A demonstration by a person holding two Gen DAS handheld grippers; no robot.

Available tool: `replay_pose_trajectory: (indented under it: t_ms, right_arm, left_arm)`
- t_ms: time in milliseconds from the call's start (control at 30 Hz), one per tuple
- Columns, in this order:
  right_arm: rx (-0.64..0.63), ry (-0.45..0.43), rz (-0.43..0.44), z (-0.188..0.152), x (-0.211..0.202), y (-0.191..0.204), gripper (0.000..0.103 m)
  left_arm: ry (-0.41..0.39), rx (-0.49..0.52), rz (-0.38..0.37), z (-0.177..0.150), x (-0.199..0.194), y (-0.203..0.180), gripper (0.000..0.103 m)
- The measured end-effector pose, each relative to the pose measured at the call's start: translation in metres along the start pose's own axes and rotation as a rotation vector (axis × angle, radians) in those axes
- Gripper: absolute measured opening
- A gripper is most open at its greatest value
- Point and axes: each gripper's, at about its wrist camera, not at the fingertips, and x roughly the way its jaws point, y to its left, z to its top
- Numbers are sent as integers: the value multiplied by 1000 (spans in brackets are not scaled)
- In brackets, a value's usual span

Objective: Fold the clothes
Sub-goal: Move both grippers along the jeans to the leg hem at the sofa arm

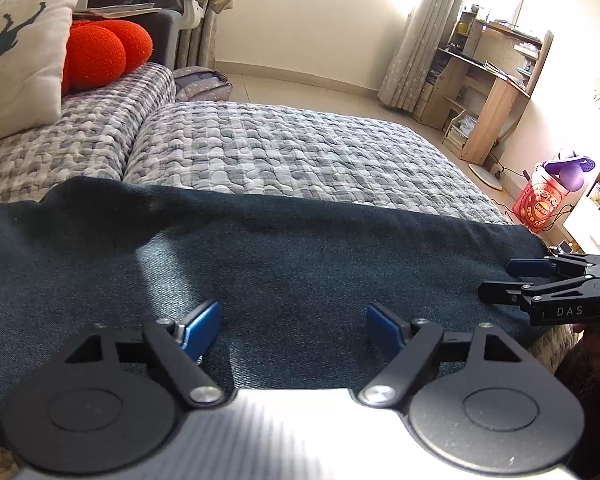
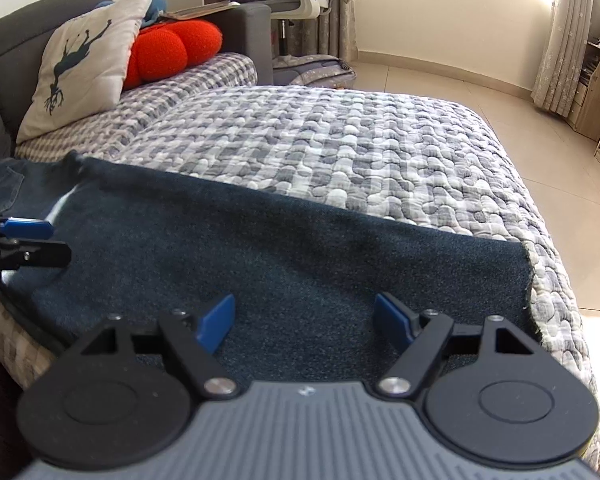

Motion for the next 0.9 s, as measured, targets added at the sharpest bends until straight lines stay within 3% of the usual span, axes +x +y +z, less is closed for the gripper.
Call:
replay_pose_trajectory:
  t_ms: [133,367,900]
  right_arm:
    - [26,-10,-17,-8,-8,-8,79]
    - [77,-36,-62,-22,-20,-18,79]
    - [134,-27,-84,-31,-32,-38,79]
  left_arm:
    - [-16,-65,-29,1,-1,10,81]
    - [-13,2,13,1,1,-2,81]
    - [-6,-6,12,-1,-2,0,81]
